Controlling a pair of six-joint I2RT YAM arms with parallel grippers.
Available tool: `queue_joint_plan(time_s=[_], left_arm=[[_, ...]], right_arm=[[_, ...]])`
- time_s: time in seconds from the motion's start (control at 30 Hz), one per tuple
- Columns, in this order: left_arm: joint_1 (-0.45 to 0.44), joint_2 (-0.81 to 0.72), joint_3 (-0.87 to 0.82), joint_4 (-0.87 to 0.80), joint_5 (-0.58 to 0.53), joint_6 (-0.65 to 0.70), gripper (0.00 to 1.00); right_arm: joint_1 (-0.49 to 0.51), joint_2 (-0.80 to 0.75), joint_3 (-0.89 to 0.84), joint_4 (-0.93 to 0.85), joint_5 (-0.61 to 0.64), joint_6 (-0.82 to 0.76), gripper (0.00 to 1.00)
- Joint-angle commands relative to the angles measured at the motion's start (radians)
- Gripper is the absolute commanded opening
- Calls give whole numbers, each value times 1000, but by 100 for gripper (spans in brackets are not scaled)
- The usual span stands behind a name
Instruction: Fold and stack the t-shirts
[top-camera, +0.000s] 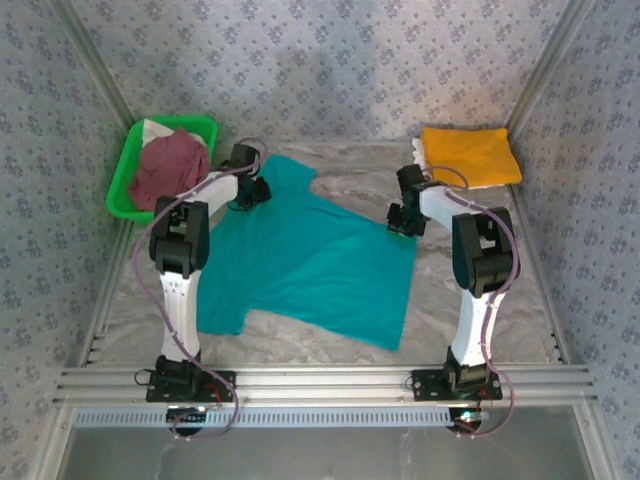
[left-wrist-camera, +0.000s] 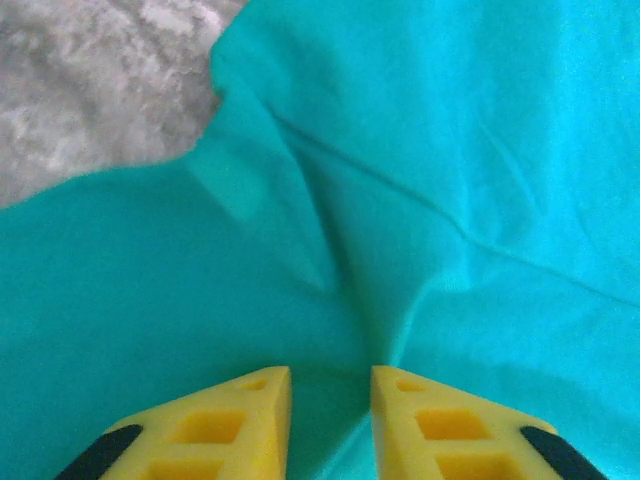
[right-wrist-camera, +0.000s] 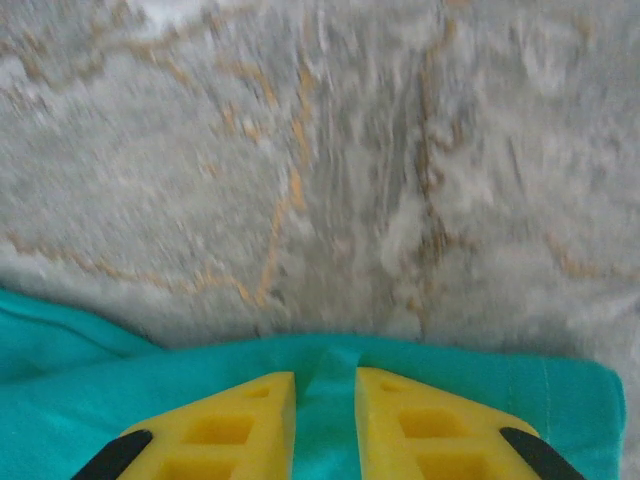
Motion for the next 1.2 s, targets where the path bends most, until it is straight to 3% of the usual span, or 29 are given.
queue_joint_plan(time_s=[0.0, 0.27, 0.43, 0.57, 0.8, 0.97, 1.17], left_arm=[[-13, -169, -89, 81, -30, -22, 34], [-46, -241, -213, 63, -16, -38, 41], [-19, -206, -183, 7, -23, -29, 42], [-20, -209, -167, -8, -20, -19, 41], [-32, -234, -237, -3, 0, -24, 30], [-45, -240, -288, 4, -2, -23, 28], [-32, -171, -262, 10, 39, -50, 28]], right_arm=[[-12, 66, 40, -35, -12, 35, 24], [-77, 237, 303, -89, -27, -17, 25], [-98, 270, 491, -190, -19, -20, 26], [-103, 180, 487, -141, -27, -40, 29], [-29, -19, 235, -130, 31, -31, 32], [0, -4, 163, -167, 62, -39, 29], [-6, 116, 258, -220, 77, -52, 27]])
